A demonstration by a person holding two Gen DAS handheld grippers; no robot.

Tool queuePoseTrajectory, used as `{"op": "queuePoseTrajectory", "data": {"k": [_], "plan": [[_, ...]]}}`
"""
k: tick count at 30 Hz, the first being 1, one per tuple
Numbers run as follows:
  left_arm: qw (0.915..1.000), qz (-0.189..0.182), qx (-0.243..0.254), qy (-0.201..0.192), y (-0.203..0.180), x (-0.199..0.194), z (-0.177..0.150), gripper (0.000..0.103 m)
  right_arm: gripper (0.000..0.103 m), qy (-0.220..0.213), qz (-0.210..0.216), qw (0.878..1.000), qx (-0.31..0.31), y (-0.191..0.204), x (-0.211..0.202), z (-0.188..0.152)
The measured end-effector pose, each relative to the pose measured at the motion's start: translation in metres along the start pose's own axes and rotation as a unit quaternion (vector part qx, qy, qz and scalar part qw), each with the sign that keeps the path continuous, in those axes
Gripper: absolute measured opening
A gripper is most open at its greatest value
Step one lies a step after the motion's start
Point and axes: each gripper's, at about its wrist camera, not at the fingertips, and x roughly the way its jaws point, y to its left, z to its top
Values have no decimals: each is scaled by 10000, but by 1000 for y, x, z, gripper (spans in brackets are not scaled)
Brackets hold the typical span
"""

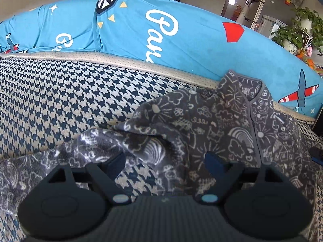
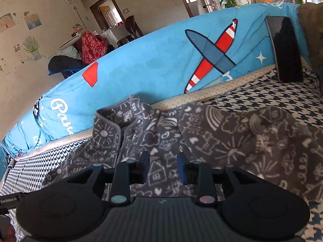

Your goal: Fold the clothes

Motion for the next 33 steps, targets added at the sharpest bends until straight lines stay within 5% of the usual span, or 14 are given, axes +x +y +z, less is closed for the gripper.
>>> {"op": "queuePoseTrajectory", "data": {"k": [11,25,28,30,33], "plan": [[9997,-100,-77,216,-4,-7,-25,97,46,207,-532,9978,331,-65,-75,-34],[9935,-431,-778,712,7,19,-29,97,61,691,-225,9949,-705,-41,-53,-65],[9937,-406,-748,735,5,22,-30,97,42,673,-310,9920,-1020,-34,-51,-69],[9945,-350,-665,727,2,23,-31,97,16,672,-258,9918,-1052,-33,-50,-71],[9962,-228,-493,687,-3,22,-32,97,11,639,-261,9931,-949,-35,-55,-70]]}}
